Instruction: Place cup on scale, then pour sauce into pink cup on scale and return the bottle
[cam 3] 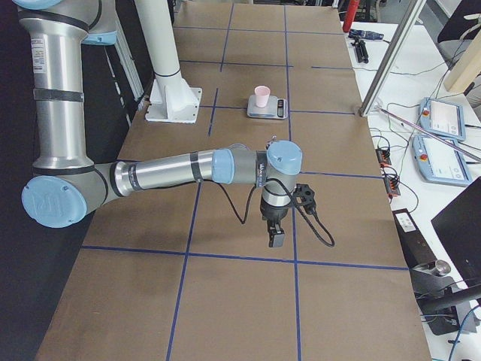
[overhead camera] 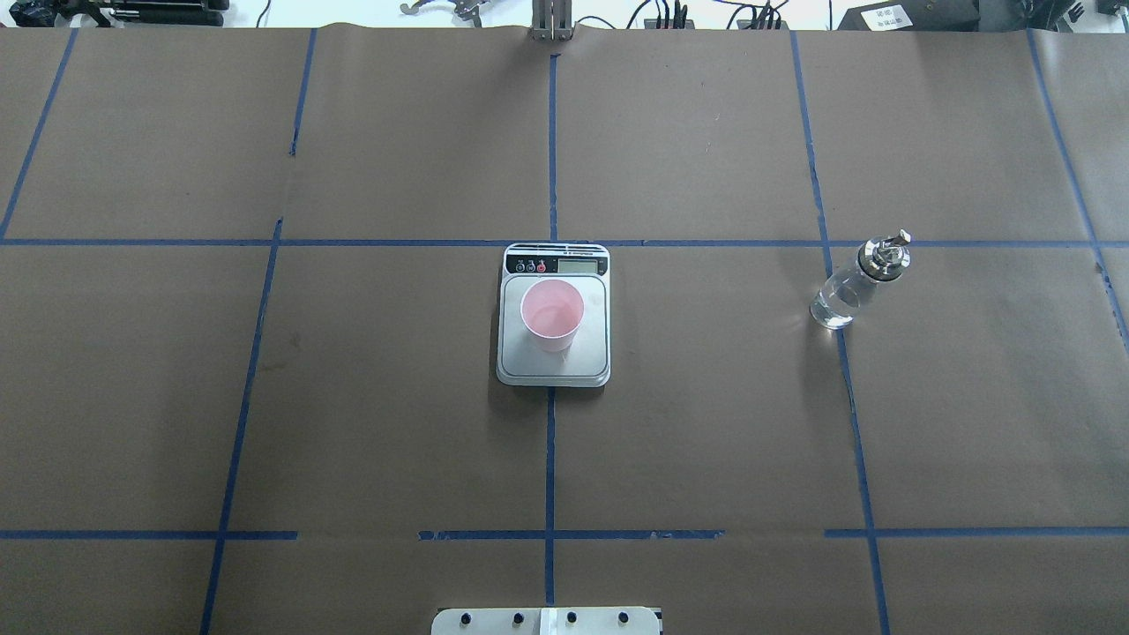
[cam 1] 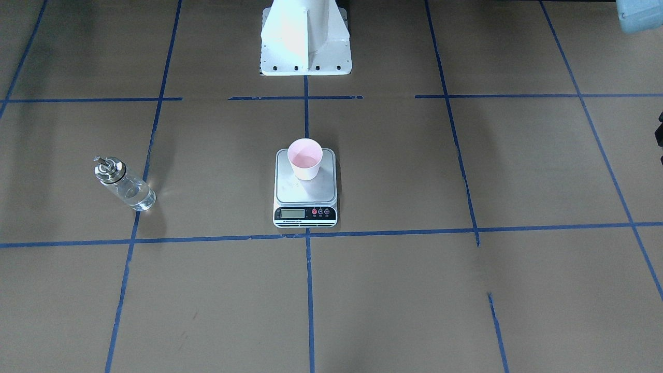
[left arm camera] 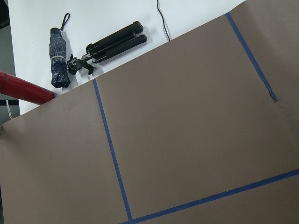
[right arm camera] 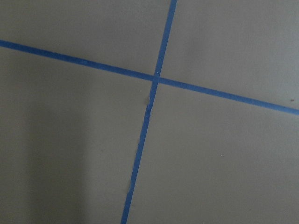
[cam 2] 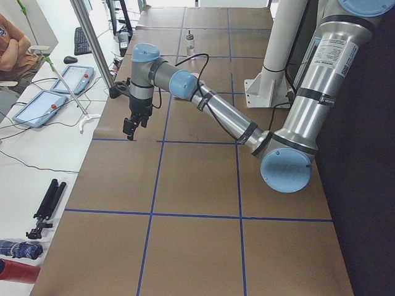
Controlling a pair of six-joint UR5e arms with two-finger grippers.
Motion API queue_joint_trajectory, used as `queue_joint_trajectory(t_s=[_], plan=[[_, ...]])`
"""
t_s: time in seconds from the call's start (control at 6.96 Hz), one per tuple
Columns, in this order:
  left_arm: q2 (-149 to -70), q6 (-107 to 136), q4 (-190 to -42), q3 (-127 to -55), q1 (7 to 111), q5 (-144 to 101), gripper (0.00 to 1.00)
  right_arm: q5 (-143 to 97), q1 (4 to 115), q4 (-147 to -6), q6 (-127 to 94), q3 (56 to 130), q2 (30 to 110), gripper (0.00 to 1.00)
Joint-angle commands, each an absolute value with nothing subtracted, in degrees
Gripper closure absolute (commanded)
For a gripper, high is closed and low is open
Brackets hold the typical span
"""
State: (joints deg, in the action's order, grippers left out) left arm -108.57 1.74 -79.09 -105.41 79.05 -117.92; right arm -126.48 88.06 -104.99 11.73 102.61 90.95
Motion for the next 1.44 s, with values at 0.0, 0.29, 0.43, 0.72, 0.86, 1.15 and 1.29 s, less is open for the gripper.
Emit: queue_joint_trajectory(t_s=[0.0, 0.29, 0.43, 0.72, 0.86, 1.15, 1.29], plan=[[-108.46, -10.39, -79.80, -96.46, 83.82, -121.78, 0.00, -130.32, 88.33, -107.05, 12.57, 102.31, 93.34, 0.00], [-108.02, -21.41, -81.03, -87.76, 90.06, -126.00, 0.00, -132.01, 88.16, -106.79, 12.48, 101.95, 91.42, 0.00], [-105.32, -22.58, -86.60, -82.76, 92.26, -131.78, 0.00, -132.19, 88.15, -106.61, 12.22, 101.61, 90.54, 0.00], [-102.58, -18.21, -95.50, -82.62, 93.43, -135.70, 0.00, -131.84, 88.24, -106.44, 12.04, 101.43, 90.79, 0.00], [-101.18, -18.19, -97.36, -82.01, 93.25, -135.53, 0.00, -131.75, 88.24, -106.44, 11.95, 101.16, 90.97, 0.00], [-98.98, -17.49, -96.42, -85.14, 92.73, -129.68, 0.00, -131.75, 88.24, -106.44, 11.95, 100.81, 90.79, 0.00], [-97.75, -17.58, -95.55, -85.08, 88.37, -122.24, 0.00, -131.66, 88.24, -106.44, 12.04, 100.81, 90.97, 0.00]])
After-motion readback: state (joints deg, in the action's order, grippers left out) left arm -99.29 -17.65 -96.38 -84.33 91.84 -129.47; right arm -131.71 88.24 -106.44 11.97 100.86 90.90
